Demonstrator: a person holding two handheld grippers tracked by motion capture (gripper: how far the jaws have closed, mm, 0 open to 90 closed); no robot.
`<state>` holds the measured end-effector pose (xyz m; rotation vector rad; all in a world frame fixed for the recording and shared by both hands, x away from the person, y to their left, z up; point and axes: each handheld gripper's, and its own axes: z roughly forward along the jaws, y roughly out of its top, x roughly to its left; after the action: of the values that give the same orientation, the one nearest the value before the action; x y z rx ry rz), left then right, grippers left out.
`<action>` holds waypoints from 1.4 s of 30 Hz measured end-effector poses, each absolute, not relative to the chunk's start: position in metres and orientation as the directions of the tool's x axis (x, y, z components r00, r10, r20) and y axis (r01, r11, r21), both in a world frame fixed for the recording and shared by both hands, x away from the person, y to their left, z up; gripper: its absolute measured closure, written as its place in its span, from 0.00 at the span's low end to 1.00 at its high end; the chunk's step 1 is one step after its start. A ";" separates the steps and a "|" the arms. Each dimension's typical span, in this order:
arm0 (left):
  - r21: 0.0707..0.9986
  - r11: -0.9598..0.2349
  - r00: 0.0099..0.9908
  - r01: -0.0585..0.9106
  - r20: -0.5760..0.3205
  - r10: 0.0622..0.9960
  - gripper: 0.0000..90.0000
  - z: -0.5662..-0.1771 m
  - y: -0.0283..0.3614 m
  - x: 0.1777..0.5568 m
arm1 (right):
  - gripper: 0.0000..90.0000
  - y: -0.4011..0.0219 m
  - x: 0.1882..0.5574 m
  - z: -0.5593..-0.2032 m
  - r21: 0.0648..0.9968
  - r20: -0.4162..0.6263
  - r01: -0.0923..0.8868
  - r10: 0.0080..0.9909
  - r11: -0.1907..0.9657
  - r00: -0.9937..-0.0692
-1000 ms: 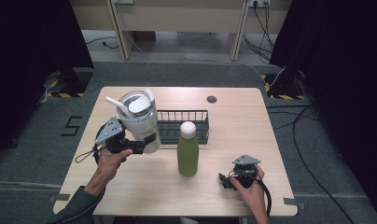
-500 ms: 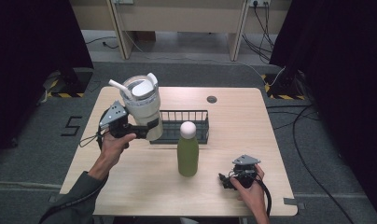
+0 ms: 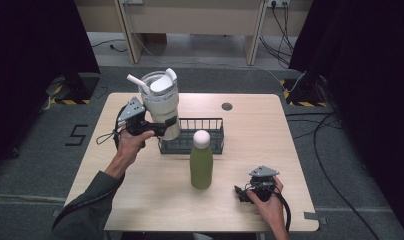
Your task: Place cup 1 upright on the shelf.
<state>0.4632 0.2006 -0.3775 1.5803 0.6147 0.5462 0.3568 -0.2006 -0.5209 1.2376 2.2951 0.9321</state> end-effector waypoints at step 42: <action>0.987 -0.084 0.708 0.135 -0.036 0.705 0.11 -0.421 0.180 0.506 | 0.00 -0.200 0.357 -0.521 0.700 -0.008 0.595 0.837 0.395 -0.547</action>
<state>0.5064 0.1804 -0.4210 1.6135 0.6963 0.5443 0.3566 -0.2003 -0.5208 1.2391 2.2983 0.9336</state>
